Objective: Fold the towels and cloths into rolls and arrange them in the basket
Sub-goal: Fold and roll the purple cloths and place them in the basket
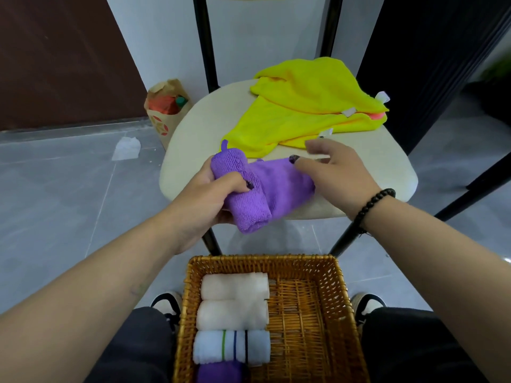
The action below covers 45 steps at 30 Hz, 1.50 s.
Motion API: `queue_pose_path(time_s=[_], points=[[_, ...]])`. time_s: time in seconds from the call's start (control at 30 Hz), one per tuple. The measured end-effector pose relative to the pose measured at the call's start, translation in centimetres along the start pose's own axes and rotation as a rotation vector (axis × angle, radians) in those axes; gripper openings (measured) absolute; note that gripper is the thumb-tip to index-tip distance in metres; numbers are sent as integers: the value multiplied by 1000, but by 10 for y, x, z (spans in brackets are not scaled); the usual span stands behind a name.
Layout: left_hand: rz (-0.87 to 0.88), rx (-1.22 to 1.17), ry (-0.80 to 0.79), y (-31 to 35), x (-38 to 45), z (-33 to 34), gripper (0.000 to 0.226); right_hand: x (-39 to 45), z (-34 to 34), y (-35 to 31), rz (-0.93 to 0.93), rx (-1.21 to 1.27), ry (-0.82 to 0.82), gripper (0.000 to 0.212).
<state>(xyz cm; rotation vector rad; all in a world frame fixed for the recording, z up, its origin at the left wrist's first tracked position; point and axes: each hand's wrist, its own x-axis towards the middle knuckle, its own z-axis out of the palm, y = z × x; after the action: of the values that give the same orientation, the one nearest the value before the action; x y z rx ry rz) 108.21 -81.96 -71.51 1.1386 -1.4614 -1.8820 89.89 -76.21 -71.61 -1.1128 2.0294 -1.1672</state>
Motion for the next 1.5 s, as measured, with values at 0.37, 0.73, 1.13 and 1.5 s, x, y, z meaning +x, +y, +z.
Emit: queue_pose_path(time_s=[0.37, 0.73, 1.13, 1.5], points=[[80, -197, -111, 12, -1, -4, 50, -9, -10, -10, 313, 890, -463, 36], [-14, -321, -461, 17, -5, -13, 59, -12, -12, -4, 248, 905, -493, 47], [-90, -285, -399, 20, -6, -3, 36, -11, -3, 0, 186, 430, 14, 12], [-139, -91, -344, 13, 0, 4, 36, -12, -1, 4, -74, 95, 149, 22]])
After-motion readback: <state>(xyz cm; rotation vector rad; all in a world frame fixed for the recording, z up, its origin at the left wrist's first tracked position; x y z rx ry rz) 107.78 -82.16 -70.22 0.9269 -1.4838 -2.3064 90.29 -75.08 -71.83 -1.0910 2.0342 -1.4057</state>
